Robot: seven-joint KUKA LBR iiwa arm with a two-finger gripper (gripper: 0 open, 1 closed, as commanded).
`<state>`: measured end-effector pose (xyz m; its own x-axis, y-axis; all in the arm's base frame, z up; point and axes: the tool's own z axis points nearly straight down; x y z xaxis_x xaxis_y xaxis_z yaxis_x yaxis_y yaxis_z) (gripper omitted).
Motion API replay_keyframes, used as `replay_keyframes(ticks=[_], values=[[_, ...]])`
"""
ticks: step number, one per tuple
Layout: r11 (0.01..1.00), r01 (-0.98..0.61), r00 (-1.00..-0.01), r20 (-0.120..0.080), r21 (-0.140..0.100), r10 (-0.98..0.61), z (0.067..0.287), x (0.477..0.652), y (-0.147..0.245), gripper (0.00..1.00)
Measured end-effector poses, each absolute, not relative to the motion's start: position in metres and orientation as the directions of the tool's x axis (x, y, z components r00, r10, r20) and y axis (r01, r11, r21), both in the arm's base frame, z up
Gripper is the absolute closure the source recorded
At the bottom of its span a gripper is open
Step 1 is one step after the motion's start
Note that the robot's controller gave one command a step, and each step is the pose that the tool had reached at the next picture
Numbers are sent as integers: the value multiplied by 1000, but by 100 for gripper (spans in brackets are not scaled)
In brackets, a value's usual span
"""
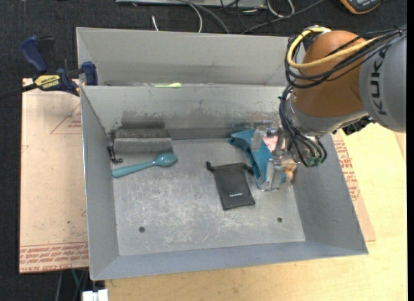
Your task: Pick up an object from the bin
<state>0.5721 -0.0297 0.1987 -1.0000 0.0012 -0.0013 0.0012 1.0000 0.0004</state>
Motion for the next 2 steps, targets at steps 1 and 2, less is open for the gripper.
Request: replay_keyframes(ticks=[1,2], values=[[993,115,-993,-5,1,115,161,563,-15,0],[993,115,-993,-8,2,115,121,566,4,0]])
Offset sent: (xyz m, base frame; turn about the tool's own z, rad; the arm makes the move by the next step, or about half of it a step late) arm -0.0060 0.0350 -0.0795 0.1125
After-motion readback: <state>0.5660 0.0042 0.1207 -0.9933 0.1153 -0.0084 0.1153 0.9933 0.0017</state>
